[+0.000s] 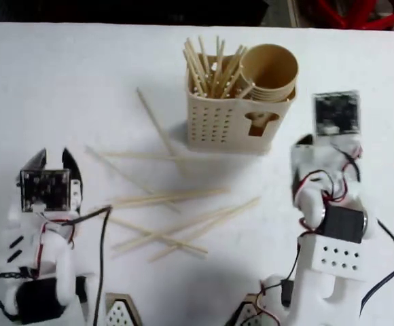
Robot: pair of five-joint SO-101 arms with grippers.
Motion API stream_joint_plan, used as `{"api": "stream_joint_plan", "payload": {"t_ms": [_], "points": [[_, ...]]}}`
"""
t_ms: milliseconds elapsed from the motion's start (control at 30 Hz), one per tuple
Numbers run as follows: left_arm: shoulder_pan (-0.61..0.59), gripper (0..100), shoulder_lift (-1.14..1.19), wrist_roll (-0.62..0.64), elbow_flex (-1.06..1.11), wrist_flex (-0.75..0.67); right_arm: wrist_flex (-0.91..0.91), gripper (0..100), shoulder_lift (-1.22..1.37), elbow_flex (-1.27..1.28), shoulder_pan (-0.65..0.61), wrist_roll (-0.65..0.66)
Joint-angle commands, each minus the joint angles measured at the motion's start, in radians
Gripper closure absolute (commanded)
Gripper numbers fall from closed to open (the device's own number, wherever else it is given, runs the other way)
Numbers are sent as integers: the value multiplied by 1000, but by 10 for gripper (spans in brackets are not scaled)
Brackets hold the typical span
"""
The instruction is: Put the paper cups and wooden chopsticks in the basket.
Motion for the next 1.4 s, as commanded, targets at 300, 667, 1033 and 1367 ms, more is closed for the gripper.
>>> {"api": "stream_joint_plan", "payload": {"t_ms": [300, 667, 1033, 1367], "points": [[-107, 872, -96, 130, 221, 0, 205, 795, 176, -192, -713, 212], [-200, 872, -96, 132, 242, -3, -48, 793, 731, -236, -874, 296], [-209, 872, -96, 130, 242, -3, 117, 708, 1250, -663, -885, 299], [-209, 872, -96, 130, 242, -2, 186, 707, 1409, -766, -911, 301]]}}
